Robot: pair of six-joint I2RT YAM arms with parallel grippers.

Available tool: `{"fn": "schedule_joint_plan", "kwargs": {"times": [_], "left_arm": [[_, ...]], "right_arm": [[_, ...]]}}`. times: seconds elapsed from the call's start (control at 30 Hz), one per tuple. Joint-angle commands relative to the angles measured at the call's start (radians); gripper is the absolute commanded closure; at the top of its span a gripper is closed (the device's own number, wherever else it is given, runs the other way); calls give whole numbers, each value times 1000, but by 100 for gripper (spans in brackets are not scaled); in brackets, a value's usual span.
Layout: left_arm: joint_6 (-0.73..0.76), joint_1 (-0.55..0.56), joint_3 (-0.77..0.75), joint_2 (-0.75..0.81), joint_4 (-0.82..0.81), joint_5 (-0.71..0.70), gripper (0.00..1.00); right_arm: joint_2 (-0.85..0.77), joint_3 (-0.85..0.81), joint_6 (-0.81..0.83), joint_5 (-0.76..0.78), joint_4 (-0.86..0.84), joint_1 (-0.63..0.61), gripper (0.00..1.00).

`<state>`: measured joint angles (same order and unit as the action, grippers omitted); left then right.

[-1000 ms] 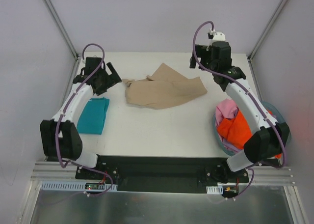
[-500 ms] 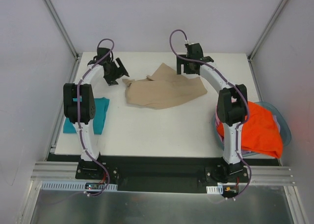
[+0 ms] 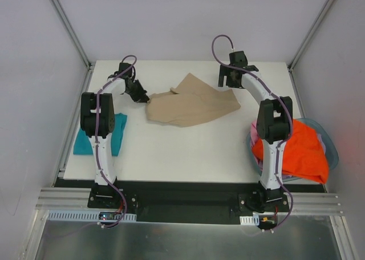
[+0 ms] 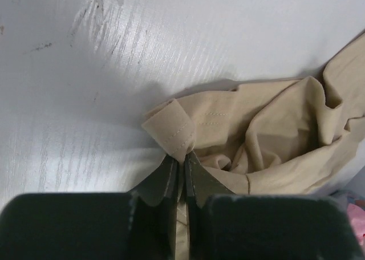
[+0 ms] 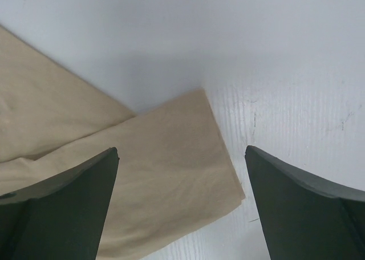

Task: Fold and stack the t-shirts
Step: Flatten out the tshirt

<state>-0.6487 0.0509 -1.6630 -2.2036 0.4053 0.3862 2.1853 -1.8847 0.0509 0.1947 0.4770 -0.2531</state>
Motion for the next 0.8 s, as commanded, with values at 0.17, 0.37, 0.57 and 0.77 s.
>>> {"fn": "schedule_joint_plan", "kwargs": {"times": [0.17, 0.37, 0.57, 0.77], "left_arm": [[11, -2, 9, 99, 0, -4, 100], [15, 0, 57, 148, -3, -23, 100], [30, 0, 98, 191, -3, -46, 100], [32, 0, 121, 220, -3, -66, 100]], "right_arm": [[114, -115, -117, -47, 64, 37, 4], [221, -246, -126, -12, 130, 40, 9], [248, -255, -134, -18, 181, 40, 19], [237, -220, -134, -51, 186, 37, 52]]}}
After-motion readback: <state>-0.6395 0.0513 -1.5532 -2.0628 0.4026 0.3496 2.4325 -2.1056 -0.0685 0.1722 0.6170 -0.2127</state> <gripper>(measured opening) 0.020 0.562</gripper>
